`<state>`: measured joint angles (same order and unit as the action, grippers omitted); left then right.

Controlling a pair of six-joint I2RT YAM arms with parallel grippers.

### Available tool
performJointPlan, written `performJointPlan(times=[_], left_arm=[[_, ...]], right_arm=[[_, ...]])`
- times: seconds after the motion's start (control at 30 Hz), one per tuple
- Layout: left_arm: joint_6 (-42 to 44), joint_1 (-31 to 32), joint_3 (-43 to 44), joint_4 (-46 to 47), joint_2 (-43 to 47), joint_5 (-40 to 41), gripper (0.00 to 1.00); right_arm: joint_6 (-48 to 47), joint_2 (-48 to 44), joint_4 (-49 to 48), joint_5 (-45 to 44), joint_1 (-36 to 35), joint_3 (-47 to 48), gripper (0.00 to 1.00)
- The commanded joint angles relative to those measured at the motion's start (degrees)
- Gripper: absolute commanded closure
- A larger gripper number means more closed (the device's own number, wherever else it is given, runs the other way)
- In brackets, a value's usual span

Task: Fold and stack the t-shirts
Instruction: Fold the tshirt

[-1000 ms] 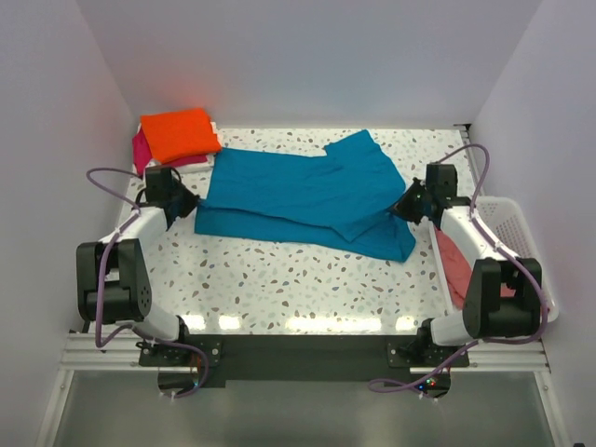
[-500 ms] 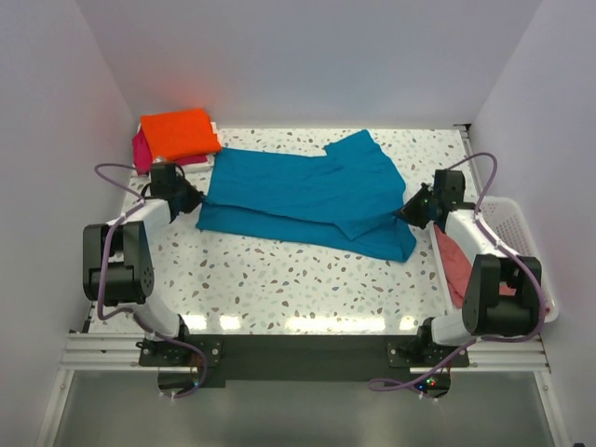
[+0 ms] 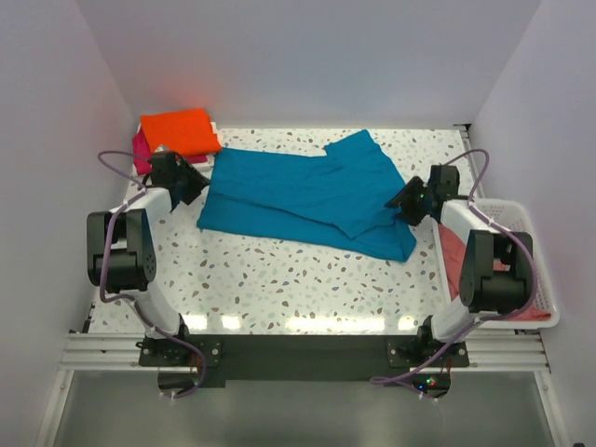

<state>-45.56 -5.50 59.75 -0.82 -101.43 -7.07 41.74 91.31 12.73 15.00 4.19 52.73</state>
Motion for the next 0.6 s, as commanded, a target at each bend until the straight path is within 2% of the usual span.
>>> performJointPlan(times=[0.0, 0.03, 0.17, 0.27, 0.4, 0.57], left_arm=[[1.79, 0.05, 4.41, 1.44, 2.46, 0.48, 0.41], [2.40, 0.13, 4.59, 1.00, 3.16, 0.91, 0.37], [3.63, 1.45, 1.70, -2.25, 9.38, 2.49, 0.35], [3.72, 4.97, -4.17, -1.38, 13.96, 6.18, 0.39], [1.01, 13.04, -8.06, -2.87, 16.43, 11.19, 0.51], [-2.25, 14.99, -15.62, 3.19, 18.98, 11.73, 0.57]], right_arm=[[-0.69, 4.13, -0.18, 0.55, 0.65, 7.11, 0.40], [-1.65, 4.84, 0.71, 0.55, 0.65, 9.99, 0.37], [-2.54, 3.01, 2.65, -0.76, 0.21, 10.47, 0.36], [-3.50, -1.82, 2.65, -3.48, -2.16, 6.27, 0.37], [-3.50, -7.71, 1.86, -7.79, -6.90, -0.69, 0.43], [-1.92, -8.61, 0.20, -12.19, -15.43, -4.39, 0.45]])
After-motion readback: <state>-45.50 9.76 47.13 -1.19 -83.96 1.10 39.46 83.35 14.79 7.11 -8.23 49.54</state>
